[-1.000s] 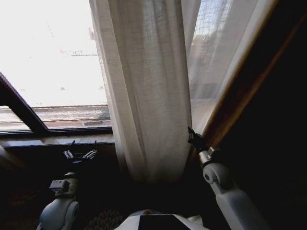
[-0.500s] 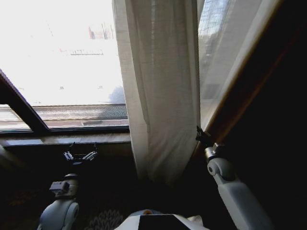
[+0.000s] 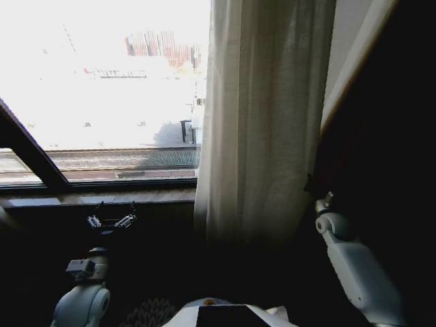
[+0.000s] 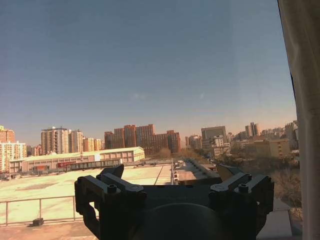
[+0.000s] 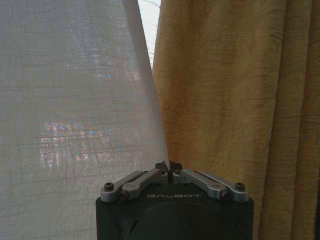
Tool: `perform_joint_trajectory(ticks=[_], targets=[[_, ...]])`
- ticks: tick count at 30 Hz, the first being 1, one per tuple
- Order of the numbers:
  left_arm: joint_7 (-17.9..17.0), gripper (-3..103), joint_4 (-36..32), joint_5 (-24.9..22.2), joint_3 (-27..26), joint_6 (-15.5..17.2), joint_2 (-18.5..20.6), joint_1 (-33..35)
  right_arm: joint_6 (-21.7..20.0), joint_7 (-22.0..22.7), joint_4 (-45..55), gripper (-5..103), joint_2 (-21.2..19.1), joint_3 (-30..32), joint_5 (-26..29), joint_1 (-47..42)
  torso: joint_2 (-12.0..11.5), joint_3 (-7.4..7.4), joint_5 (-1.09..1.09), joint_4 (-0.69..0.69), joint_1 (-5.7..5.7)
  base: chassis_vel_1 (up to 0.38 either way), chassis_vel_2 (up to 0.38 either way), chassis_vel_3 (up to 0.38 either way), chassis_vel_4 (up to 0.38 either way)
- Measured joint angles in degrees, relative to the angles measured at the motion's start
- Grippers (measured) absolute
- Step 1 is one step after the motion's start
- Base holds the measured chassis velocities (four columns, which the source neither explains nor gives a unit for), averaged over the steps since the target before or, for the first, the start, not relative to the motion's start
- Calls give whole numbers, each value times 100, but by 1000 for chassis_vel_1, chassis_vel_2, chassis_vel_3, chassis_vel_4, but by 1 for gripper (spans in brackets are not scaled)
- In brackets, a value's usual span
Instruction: Open the curtains by pulling them apart, changing their state from closed to fully open.
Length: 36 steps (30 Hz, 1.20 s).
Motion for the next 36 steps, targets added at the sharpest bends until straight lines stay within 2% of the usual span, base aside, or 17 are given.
perform_joint_trajectory(ticks=[11, 16, 17, 19, 22, 25, 26, 28, 31, 33, 36], targets=[[0, 100, -2, -112, -89, -129, -46, 91, 58, 275, -734, 0, -300, 96, -215, 563, 0, 0, -1, 0, 0, 0, 0, 0, 0], [-1, 100, -25, -147, -117, -139, -51, 88, -50, 188, -412, -3, -386, 114, -261, 333, 0, 0, -1, 0, 0, 0, 0, 0, 0], [-1, 100, -32, -149, -118, -139, -52, 67, -137, 87, -107, 7, -377, 115, -267, 123, 0, 0, 1, -1, 0, 0, 0, 0, 0], [-1, 100, -35, -149, -118, -139, -53, 53, -166, 76, 70, 7, -350, 107, -269, 13, 0, 0, -2, -1, 0, 0, 0, 0, 0], [-3, 100, -34, -136, -78, -122, -73, -7, -307, 64, 829, 24, -166, -27, -257, -455, 0, -1, -2, 1, 0, 0, 0, 0, 0], [-4, 100, -28, -116, -48, -110, -92, -33, -372, 57, 1231, 29, -45, -145, -261, -737, 0, -1, -2, 1, 0, 0, 0, 0, 0], [-2, 100, -25, -100, -30, -103, -109, -50, -426, 51, 1562, 40, 95, -282, -284, -1000, 0, -1, -1, -1, 0, 0, 0, 0, 0], [-2, 100, -24, -95, -27, -102, -115, -57, -436, 49, 1696, 40, 161, -342, -299, -1104, 0, -1, 0, -1, 0, 0, 0, 0, 0], [-2, 100, -13, -89, -31, -95, -122, -74, -445, 70, 2223, 56, 375, -565, -338, -1420, 0, -1, -2, 0, 0, 0, 0, 0, 0], [-2, 100, -12, -90, -38, -93, -120, -77, -445, 82, 2354, 56, 417, -616, -339, -1479, 0, -1, -2, 0, 0, 0, 0, 0, 0], [-10, 100, -2, -97, -47, -34, -114, -118, -445, 136, 2739, 73, 579, -809, -395, -1661, 0, -1, -3, 0, 0, 0, 0, 0, 0]])
